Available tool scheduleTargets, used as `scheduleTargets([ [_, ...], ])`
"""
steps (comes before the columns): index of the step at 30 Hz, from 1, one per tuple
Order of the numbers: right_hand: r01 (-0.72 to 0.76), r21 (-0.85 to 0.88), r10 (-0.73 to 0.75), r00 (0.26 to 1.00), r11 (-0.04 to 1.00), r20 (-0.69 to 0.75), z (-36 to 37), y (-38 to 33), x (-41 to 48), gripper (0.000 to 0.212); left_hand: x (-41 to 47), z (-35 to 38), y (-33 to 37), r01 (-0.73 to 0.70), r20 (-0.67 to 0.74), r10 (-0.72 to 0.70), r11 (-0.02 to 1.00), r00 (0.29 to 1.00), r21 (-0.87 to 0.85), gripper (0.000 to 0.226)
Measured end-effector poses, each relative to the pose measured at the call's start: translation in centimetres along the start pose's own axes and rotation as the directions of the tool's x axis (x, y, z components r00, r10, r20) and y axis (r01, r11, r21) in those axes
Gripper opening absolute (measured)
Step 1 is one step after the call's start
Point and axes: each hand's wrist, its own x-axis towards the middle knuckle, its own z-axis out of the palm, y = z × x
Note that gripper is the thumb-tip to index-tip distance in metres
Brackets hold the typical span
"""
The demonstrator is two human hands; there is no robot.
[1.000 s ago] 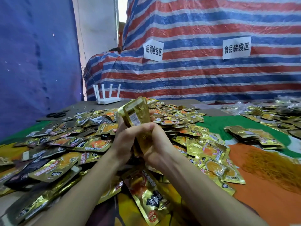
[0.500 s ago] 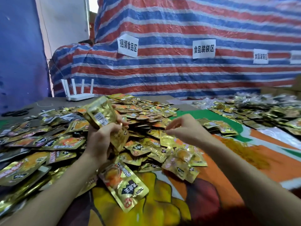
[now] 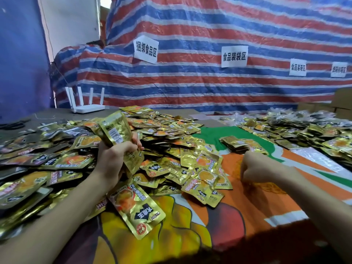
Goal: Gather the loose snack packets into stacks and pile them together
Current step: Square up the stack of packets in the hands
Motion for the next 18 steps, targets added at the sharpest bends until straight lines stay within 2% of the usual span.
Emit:
scheduleTargets([
  [4, -0.047, -0.006, 0.047, 0.998, 0.999, -0.038, 0.1, -0.7, -0.3, 0.007, -0.1, -0.1, -0.1, 0.01, 0.018, -0.01, 1.0, 1.0, 0.025, 0.04],
  [7, -0.018, 0.044, 0.028, 0.971, 0.999, -0.237, -0.6, -1.4, -0.5, 0.015, 0.0, -0.1, 0.0, 0.034, 0.01, -0.034, 0.999, 0.999, 0.02, 0.037],
  [9, 0.101, 0.162, -0.037, 0.934, 0.982, -0.356, -1.1, -2.9, -0.7, 0.015, 0.0, -0.2, 0.0, 0.069, 0.036, -0.069, 0.998, 0.997, -0.01, 0.044],
  [11, 0.285, 0.354, -0.136, 0.91, 0.89, -0.391, -1.6, -5.3, -1.0, 0.012, 0.0, -0.2, 0.2, 0.115, 0.055, -0.114, 0.993, 0.992, -0.021, 0.054],
  [13, 0.424, 0.536, -0.234, 0.892, 0.73, -0.387, -2.1, -8.3, -1.2, 0.01, 0.0, -0.3, 0.4, 0.18, 0.072, -0.177, 0.983, 0.982, -0.035, 0.063],
  [16, 0.504, 0.7, -0.323, 0.863, 0.506, -0.388, -2.0, -13.0, -1.0, 0.01, 0.0, -0.5, 0.8, 0.321, 0.151, -0.304, 0.941, 0.94, -0.104, 0.058],
  [18, 0.52, 0.75, -0.366, 0.846, 0.408, -0.388, -1.5, -15.8, -0.5, 0.009, 0.0, -0.8, 1.2, 0.399, 0.141, -0.384, 0.911, 0.913, -0.102, 0.045],
])
